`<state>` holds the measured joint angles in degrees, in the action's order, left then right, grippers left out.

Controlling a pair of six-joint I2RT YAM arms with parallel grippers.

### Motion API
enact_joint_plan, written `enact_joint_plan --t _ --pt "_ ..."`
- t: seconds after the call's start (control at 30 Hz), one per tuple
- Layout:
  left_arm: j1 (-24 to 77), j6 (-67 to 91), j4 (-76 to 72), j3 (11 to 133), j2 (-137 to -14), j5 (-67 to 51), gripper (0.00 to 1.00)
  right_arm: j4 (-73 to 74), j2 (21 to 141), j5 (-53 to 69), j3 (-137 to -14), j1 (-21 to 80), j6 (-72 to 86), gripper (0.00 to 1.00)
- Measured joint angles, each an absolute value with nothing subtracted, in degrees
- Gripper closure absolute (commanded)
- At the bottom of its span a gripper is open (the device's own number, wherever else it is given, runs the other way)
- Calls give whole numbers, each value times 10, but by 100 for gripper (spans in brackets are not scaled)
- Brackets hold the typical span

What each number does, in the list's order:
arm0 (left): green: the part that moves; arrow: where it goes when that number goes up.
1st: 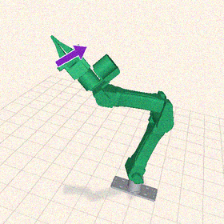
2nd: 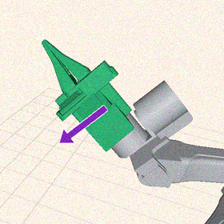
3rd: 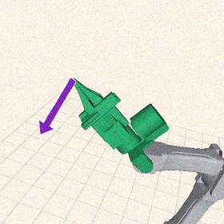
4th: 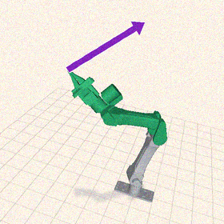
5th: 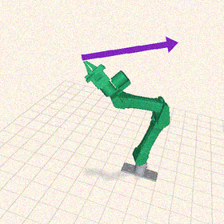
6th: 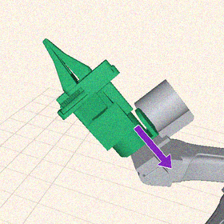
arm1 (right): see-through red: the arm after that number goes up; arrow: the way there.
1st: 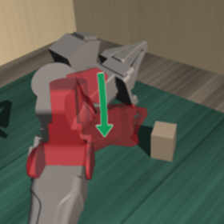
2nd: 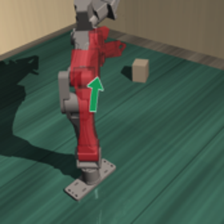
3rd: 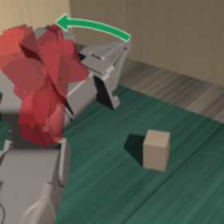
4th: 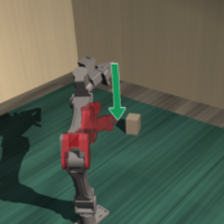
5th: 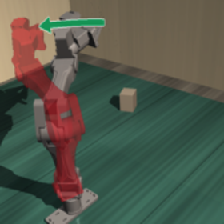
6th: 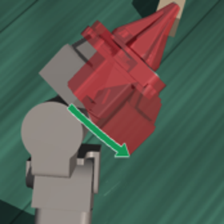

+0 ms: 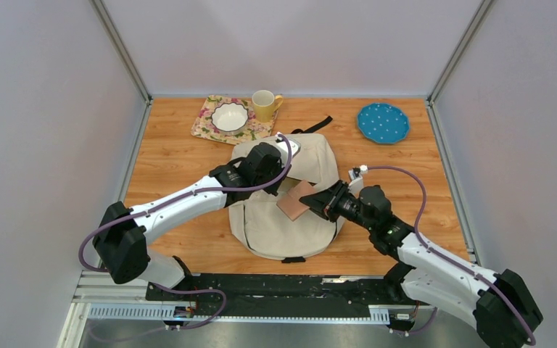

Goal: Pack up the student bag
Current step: Place the personal item in the student bag.

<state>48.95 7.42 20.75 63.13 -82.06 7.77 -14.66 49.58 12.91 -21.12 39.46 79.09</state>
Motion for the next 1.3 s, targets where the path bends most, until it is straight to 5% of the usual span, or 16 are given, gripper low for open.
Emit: enact_joint_plan --t 0.53,0.83,1.3 --pt "482 78 216 634 -815 36 100 -240 707 191 -272 374 797 100" --pt "479 101 218 623 -781 17 100 -260 720 205 -268 321 802 100" --pt "480 134 249 638 -781 5 100 -379 791 1 -260 405 816 100"
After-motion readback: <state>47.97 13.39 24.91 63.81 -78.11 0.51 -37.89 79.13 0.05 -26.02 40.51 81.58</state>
